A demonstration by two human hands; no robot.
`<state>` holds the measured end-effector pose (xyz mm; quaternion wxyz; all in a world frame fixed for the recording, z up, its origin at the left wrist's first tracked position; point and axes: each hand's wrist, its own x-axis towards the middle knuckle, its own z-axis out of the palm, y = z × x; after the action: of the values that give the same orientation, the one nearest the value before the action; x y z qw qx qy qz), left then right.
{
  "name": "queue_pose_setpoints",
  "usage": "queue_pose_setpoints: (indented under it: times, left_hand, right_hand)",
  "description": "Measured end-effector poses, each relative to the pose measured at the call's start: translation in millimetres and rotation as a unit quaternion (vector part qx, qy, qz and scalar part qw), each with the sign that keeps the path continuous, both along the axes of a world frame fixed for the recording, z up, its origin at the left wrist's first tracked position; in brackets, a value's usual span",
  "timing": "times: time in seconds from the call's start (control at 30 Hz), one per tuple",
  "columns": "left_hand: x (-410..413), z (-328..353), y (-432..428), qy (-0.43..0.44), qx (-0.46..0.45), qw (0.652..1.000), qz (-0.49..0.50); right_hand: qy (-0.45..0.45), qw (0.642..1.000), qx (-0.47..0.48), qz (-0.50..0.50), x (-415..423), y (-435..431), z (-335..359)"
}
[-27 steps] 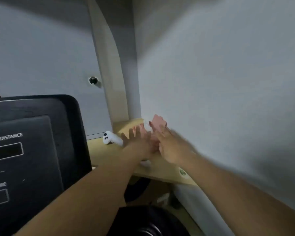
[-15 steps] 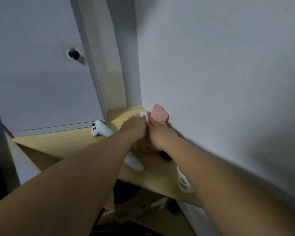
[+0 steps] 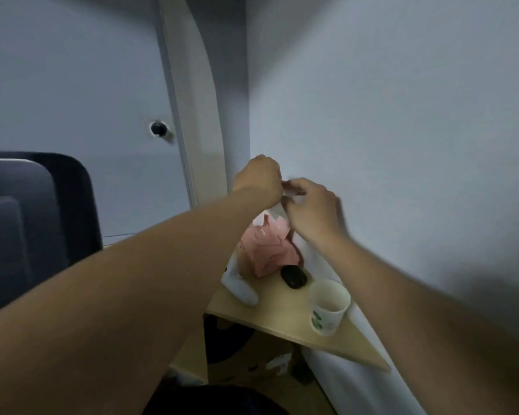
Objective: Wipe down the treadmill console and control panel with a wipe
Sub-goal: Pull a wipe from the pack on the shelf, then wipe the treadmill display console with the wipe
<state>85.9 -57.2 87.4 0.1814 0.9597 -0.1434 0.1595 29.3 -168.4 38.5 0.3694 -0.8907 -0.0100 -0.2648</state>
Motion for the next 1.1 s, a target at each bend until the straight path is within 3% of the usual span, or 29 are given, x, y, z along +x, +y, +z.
queue_pose_setpoints:
  times: [0.1, 0.27, 0.43, 0.67, 0.77, 0.9, 1.0, 1.1]
  left_hand:
    - [-34, 38, 5, 0.041, -0.03, 0.998, -0.048]
    - [-119, 79, 36, 0.032, -0.142, 0.979, -0.142]
    - [-212, 86, 103, 0.113, -0.224, 0.942, -0.225]
    - [-283, 68, 225, 0.078, -0.264, 0.948, -0.159]
    - [-301, 65, 273, 0.081, -0.337, 0.932, -0.107]
    - [-326, 64, 339, 0.083, -0.405, 0.908, -0.066]
    - [-349, 62, 395, 0.047, -0.397, 0.916, -0.036]
    - [-365, 60, 451, 0.011, -0.436, 0.9, -0.015]
  right_hand:
    - [-0.002, 0.99, 0.14, 0.005, -29, -8, 31]
    - [-0.072, 0.962, 0.261, 0.029, -99, 9, 63]
    - [-0.097, 0.952, 0.28, 0.082, -157, 53, 77]
    - [-0.028, 0.953, 0.245, 0.177, -204, 152, 84]
    - [-0.011, 0.931, 0.272, 0.242, -213, 202, 91]
    - [-0.022, 0.93, 0.215, 0.297, -226, 267, 96]
    - [0.006, 0.898, 0.263, 0.354, -236, 320, 100]
    - [-0.001, 0.87, 0.31, 0.384, -248, 379, 105]
